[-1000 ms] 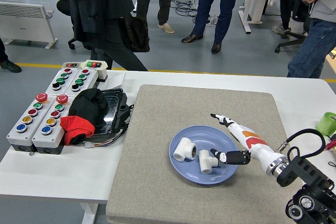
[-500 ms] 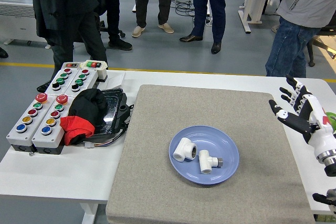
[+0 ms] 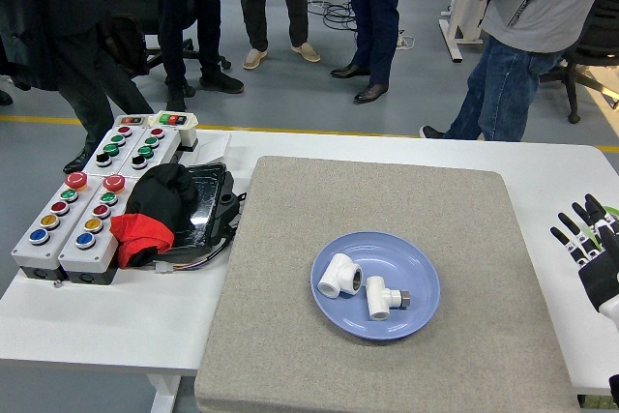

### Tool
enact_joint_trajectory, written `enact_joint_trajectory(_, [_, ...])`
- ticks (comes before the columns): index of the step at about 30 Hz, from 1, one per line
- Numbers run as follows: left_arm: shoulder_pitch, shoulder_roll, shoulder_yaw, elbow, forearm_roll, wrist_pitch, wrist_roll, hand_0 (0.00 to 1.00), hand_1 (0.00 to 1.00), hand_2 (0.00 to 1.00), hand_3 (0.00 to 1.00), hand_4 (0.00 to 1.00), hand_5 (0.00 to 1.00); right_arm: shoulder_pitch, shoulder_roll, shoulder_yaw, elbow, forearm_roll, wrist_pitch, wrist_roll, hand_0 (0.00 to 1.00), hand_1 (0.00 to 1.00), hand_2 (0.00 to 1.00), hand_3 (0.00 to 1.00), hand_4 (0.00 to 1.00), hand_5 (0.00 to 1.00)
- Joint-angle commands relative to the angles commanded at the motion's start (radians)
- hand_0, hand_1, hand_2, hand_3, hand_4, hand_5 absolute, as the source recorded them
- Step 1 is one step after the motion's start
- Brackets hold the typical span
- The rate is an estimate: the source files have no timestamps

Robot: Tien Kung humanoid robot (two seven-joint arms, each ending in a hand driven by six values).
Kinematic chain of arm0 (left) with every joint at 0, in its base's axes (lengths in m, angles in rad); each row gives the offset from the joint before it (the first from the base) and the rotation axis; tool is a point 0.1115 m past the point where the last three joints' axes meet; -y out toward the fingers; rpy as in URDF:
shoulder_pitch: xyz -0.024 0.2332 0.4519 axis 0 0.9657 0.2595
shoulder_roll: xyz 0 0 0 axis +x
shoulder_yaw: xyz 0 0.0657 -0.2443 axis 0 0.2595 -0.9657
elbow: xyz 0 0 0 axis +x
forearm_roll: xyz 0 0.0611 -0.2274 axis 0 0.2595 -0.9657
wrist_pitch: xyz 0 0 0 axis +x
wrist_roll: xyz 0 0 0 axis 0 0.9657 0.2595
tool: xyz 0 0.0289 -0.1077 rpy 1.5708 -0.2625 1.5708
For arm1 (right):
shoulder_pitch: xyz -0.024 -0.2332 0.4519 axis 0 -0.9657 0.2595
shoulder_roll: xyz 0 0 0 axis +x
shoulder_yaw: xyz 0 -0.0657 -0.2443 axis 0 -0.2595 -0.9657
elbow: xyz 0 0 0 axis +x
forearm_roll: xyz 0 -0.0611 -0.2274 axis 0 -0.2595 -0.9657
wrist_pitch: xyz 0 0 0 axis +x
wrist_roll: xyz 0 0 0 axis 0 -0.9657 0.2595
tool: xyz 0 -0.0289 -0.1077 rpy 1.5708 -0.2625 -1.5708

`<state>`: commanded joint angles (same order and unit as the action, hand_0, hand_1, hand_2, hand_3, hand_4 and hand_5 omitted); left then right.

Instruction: Pick pipe place plate twice

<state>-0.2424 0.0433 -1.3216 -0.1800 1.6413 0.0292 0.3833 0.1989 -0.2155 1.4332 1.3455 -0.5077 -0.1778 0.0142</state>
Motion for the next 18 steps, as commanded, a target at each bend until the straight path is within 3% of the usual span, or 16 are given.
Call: enact_joint_trajectory(18, [0.000,0.000,-0.003,0.000,0.004,-0.001,0.000,0.721,0.747,0.699,0.647,0.402,0.998,-0.021,0.009,0.013,-0.003,-0.010,0.017,0.005,0.795,0.759,0.829,0.823,0.636,0.603])
